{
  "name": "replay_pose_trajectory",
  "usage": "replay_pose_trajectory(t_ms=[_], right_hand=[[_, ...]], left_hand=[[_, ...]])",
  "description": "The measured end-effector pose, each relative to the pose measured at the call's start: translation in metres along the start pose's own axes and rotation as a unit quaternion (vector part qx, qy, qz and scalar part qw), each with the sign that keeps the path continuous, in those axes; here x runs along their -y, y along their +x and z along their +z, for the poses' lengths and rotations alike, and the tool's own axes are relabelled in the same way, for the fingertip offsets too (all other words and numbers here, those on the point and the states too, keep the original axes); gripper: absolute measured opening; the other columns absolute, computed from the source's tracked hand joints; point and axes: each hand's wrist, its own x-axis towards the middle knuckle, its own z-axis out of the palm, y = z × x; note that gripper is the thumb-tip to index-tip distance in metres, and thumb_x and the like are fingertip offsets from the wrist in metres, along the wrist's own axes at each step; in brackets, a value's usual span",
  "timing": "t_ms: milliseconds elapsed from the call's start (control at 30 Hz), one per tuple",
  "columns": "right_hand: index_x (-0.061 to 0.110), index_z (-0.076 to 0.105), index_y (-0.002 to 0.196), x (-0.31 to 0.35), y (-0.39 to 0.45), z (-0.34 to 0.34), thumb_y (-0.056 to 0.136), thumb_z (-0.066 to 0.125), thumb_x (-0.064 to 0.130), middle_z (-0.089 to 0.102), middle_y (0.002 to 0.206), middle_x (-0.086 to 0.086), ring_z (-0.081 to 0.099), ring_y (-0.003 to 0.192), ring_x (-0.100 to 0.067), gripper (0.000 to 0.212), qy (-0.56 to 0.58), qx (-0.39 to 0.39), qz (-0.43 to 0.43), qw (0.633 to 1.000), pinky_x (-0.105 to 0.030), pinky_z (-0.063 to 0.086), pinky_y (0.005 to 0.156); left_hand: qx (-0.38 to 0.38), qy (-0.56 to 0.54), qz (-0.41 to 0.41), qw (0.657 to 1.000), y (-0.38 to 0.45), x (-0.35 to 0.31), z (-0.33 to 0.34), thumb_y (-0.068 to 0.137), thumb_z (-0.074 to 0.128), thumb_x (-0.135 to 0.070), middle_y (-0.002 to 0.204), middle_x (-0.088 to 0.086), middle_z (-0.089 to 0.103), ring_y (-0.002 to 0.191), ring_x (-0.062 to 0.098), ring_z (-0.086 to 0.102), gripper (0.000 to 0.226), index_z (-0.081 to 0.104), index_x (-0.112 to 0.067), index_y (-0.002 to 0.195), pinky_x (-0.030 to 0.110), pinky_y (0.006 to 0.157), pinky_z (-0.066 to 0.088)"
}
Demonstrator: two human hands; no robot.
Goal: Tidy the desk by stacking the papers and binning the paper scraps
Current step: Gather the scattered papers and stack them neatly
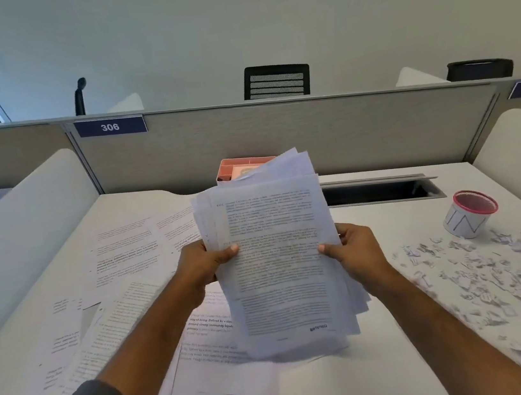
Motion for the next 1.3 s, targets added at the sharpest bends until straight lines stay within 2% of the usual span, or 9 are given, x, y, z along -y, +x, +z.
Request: replay_pose_trajectory(t_ms=[67,167,333,500,633,733,833,1067,1300], right_hand=[[0.028,0.068,0.094,0.002,0.0,0.005,0.085,0.073,0.028,0.075,0.092,0.008,0.074,0.074,-0.015,0.01,0.0,-0.023,-0.023,0.999,-0.028,0.06,0.063],[0.029,0.067,0.092,0.008,-0.001,0.01,0.086,0.072,0.028,0.073,0.089,0.01,0.072,0.076,-0.013,0.008,0.041,-0.053,-0.064,0.996,-0.018,0.056,0.057],[0.023,0.068,0.096,0.011,-0.009,0.006,0.085,0.071,0.026,0.074,0.089,0.006,0.072,0.079,-0.021,0.012,0.107,-0.048,-0.112,0.987,-0.024,0.059,0.063],[0.028,0.067,0.096,-0.002,-0.015,0.005,0.081,0.074,0.019,0.074,0.09,0.014,0.071,0.086,-0.012,0.02,0.118,-0.026,-0.087,0.989,-0.02,0.057,0.062],[0.028,0.067,0.095,-0.008,-0.016,0.009,0.084,0.072,0.02,0.074,0.087,0.014,0.071,0.085,-0.013,0.014,0.104,-0.023,-0.073,0.992,-0.023,0.06,0.064],[0.024,0.069,0.094,-0.007,-0.016,0.01,0.085,0.069,0.024,0.074,0.086,0.007,0.072,0.082,-0.019,0.009,0.103,-0.03,-0.091,0.99,-0.024,0.059,0.063],[0.026,0.068,0.096,-0.01,-0.018,0.01,0.083,0.07,0.031,0.074,0.088,0.008,0.072,0.083,-0.018,0.015,0.106,-0.025,-0.092,0.99,-0.022,0.058,0.061],[0.027,0.069,0.094,-0.034,-0.019,0.005,0.084,0.073,0.015,0.075,0.087,0.014,0.072,0.082,-0.012,0.015,0.081,-0.018,-0.016,0.996,-0.02,0.056,0.059],[0.03,0.071,0.094,-0.028,-0.02,0.005,0.09,0.062,0.036,0.074,0.086,0.015,0.072,0.077,-0.011,0.011,0.079,-0.063,-0.069,0.992,-0.012,0.053,0.056]], left_hand=[[-0.042,-0.003,0.034,0.999,0.0,0.0,0.007,0.083,0.08,-0.021,0.098,-0.006,0.075,0.087,0.017,0.073,0.017,0.071,-0.023,0.096,0.043,0.079,0.061],[-0.072,-0.032,0.095,0.992,-0.003,-0.008,0.011,0.08,0.082,-0.017,0.092,-0.012,0.076,0.083,0.011,0.073,0.017,0.073,-0.025,0.091,0.035,0.077,0.062],[-0.03,-0.032,0.19,0.981,-0.011,-0.022,0.008,0.075,0.081,-0.028,0.097,-0.01,0.077,0.09,0.016,0.074,0.021,0.075,-0.026,0.095,0.029,0.073,0.063],[0.025,0.003,0.159,0.987,-0.01,-0.012,0.005,0.067,0.081,-0.036,0.101,-0.005,0.077,0.094,0.02,0.073,0.04,0.074,-0.023,0.104,0.035,0.079,0.062],[0.035,0.0,0.14,0.99,-0.009,0.003,0.003,0.069,0.08,-0.033,0.101,-0.006,0.077,0.092,0.016,0.074,0.036,0.075,-0.024,0.104,0.035,0.08,0.063],[0.022,-0.007,0.15,0.988,-0.01,0.008,0.003,0.07,0.08,-0.036,0.1,-0.008,0.077,0.09,0.015,0.074,0.026,0.078,-0.035,0.095,0.027,0.072,0.062],[0.022,-0.005,0.154,0.988,-0.011,0.01,0.005,0.071,0.079,-0.035,0.1,-0.009,0.077,0.089,0.014,0.074,0.022,0.078,-0.039,0.093,0.023,0.067,0.061],[0.036,-0.004,0.103,0.994,-0.011,0.037,0.01,0.081,0.077,-0.027,0.104,-0.005,0.077,0.092,0.019,0.075,0.026,0.076,-0.023,0.107,0.041,0.08,0.062],[0.008,-0.033,0.118,0.992,-0.012,0.036,0.015,0.081,0.077,-0.025,0.103,-0.009,0.077,0.091,0.018,0.073,0.02,0.076,-0.025,0.101,0.033,0.078,0.061]])
